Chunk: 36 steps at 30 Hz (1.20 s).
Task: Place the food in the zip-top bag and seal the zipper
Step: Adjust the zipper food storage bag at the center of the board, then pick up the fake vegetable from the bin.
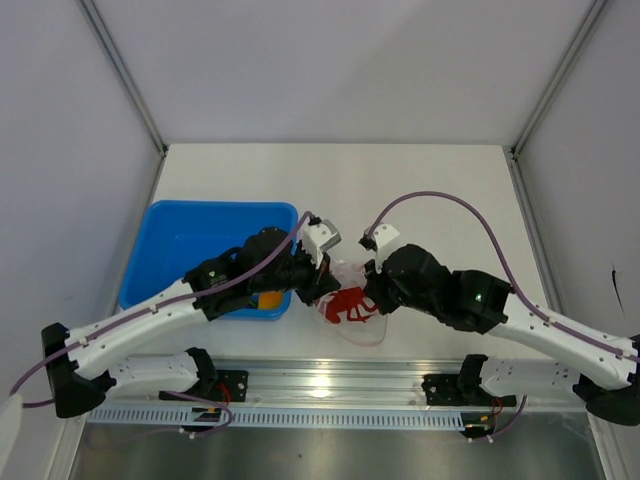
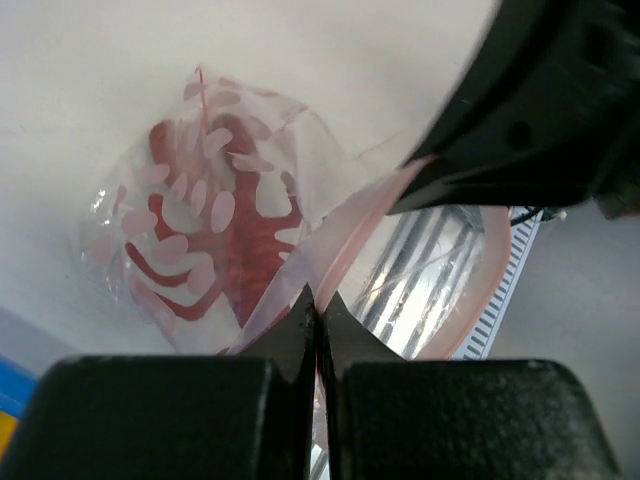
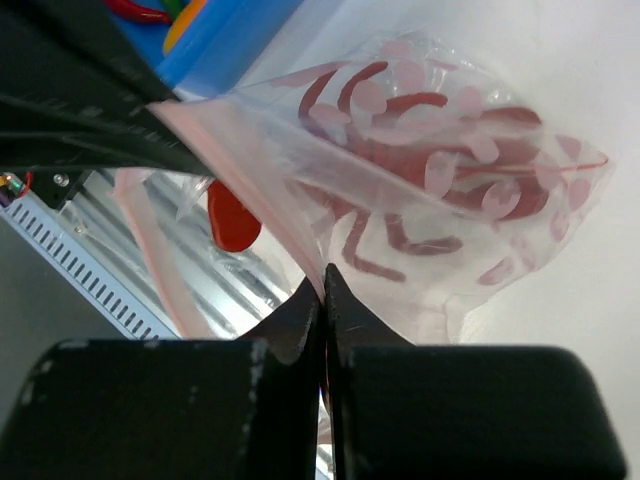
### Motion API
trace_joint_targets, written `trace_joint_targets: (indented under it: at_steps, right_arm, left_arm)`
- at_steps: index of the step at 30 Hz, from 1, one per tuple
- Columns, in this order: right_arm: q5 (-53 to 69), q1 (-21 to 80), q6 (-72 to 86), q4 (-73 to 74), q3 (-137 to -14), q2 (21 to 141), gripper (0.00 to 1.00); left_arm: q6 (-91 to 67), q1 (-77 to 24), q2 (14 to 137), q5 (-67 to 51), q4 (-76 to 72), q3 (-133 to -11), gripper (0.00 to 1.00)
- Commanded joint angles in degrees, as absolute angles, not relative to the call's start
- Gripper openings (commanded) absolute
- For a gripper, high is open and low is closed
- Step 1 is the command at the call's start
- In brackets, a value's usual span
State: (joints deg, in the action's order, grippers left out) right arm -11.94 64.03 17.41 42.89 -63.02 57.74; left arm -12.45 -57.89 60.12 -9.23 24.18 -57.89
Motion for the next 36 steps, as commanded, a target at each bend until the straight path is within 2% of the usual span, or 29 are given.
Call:
trace_joint_targets:
  at_steps: [1, 5, 6, 7, 9, 10, 12, 14, 15, 19, 22, 26, 29, 33, 36]
  right_arm:
    - [-21.08, 66.18, 24.24, 46.92, -66.26, 56.16, 0.00]
    - [-28.63, 69.08, 31.89, 51.58, -68.99, 56.42, 0.00]
    - [-29.17, 69.43, 33.30, 52.37, -68.99, 56.86, 0.00]
    - [-29.70, 69.78, 35.92, 53.25, -69.08, 56.95, 0.00]
    - [-31.28, 69.70, 38.13, 53.61, -68.47, 56.95, 0.00]
    - [-31.64, 69.78, 38.84, 53.70, -68.38, 57.04, 0.00]
    - [-33.04, 69.78, 40.51, 54.05, -68.29, 57.74, 0.00]
    - [-33.75, 69.52, 40.60, 54.05, -68.64, 58.36, 0.00]
    - [-33.66, 69.35, 40.34, 53.97, -68.73, 59.14, 0.00]
    - [-31.47, 66.19, 39.29, 52.65, -68.82, 60.11, 0.00]
    - [-29.45, 63.82, 37.45, 51.16, -68.20, 60.12, 0.00]
    - [-25.67, 59.87, 33.85, 49.49, -68.47, 60.99, 0.00]
    - [-23.65, 57.58, 32.35, 48.69, -69.08, 61.61, 0.00]
    - [-22.06, 56.08, 30.06, 49.04, -70.31, 63.19, 0.00]
    - [-20.31, 55.02, 29.10, 48.78, -70.75, 63.81, 0.00]
  left_arm:
    - [-15.37, -54.94, 64.76, -10.37, 21.44, -62.21, 0.01]
    - [-18.27, -53.26, 69.51, -10.54, 20.13, -65.91, 0.03]
    - [-18.54, -53.09, 70.13, -10.81, 19.69, -66.44, 0.07]
    - [-18.72, -53.00, 70.92, -10.03, 19.51, -67.32, 0.17]
    - [-18.90, -52.82, 70.75, -9.76, 18.90, -67.41, 0.27]
    - [-18.98, -52.74, 70.32, -8.54, 18.90, -67.15, 0.35]
    - [-19.16, -52.21, 67.60, -7.21, 18.81, -65.32, 0.66]
    - [-19.60, -51.60, 62.86, -4.23, 18.81, -63.90, 0.83]
    - [-19.95, -50.46, 60.93, -3.44, 18.98, -61.72, 0.97]
    - [-22.49, -45.80, 49.25, -0.26, 22.13, -58.80, 1.00]
    - [-25.04, -38.43, 47.99, 1.06, 30.71, -60.99, 0.99]
    - [-28.91, -23.08, 52.36, -1.30, 41.65, -65.03, 0.99]
    - [-31.19, -16.03, 55.19, -0.27, 45.51, -65.04, 0.99]
    - [-37.08, -9.94, 61.68, 4.30, 48.60, -64.69, 0.99]
    - [-41.46, -5.63, 66.60, 1.77, 49.91, -63.64, 0.99]
